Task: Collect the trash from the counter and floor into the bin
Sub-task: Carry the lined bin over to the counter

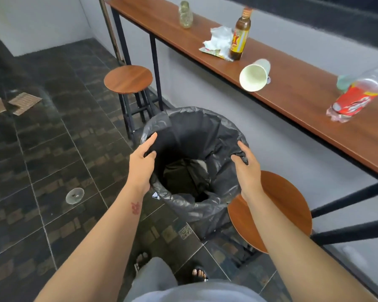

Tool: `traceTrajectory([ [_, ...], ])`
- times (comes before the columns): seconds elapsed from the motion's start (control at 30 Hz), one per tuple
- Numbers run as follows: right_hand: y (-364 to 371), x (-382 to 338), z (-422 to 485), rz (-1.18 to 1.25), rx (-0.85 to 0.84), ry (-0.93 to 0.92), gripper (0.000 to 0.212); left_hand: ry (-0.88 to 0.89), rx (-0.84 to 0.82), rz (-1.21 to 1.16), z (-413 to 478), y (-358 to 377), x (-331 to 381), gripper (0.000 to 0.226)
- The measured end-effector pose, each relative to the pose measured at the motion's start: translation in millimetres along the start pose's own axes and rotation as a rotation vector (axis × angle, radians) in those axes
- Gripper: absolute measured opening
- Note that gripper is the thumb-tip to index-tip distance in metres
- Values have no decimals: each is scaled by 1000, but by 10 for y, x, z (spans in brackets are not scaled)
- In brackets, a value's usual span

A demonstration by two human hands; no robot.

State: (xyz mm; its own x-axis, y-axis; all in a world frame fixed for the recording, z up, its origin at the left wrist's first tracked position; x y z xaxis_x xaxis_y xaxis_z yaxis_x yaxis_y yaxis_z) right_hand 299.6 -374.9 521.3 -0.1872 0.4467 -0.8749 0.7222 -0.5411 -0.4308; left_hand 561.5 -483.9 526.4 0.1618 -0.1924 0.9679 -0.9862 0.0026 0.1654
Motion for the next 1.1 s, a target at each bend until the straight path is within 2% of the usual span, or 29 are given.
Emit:
traceTrajectory([
  [0.17,-30,-29,171,13,193,115,45,-80,-161,43,623,354,-55,59],
  [0.23,-11,-18,166,13,211,142,46,-108,-185,62,752,410,-59,57],
  [0.3,3,-39,158,40,335,198,45,-129,-305,88,1020,598,2,60],
  [0.37,25,-50,116,50,356,217,45,-138,-328,106,1148,681,32,60],
  [0.5,38,-26,79,58,468,296,44,-168,-490,153,1351,957,111,54],
  [0.63,-36,-52,129,3,506,314,45,-203,-510,171,1424,1155,155,53],
  [0.73,-110,-118,211,-164,540,312,47,-235,-512,175,1490,1257,139,53],
  [0.8,-162,-275,235,-325,650,248,52,-249,-508,156,1549,1292,130,53],
  [0.87,-204,-586,260,-407,804,79,55,-270,-510,139,1604,1327,126,51],
  [0.93,-223,-916,375,-447,878,-104,58,-287,-494,113,1661,1343,120,49],
  [1.0,-221,-1194,600,-523,863,-211,67,-289,-496,94,1699,1348,133,50],
  [1.1,-176,-1442,1004,-628,754,-256,85,-290,-516,29,1752,1370,156,53],
])
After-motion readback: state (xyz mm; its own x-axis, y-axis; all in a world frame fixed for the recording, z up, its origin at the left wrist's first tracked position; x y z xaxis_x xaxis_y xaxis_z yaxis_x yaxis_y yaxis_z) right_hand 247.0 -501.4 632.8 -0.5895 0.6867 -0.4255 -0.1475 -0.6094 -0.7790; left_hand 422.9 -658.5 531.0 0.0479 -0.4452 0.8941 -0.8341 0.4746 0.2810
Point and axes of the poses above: each hand's wrist, its own z-axis towards the middle knuckle, its own y-axis out of the palm, x = y × z, the point moved 6 cm from there along z, towards the middle knuckle, and after that the axes turned 15 degrees about -z, right-handed, at the moved point
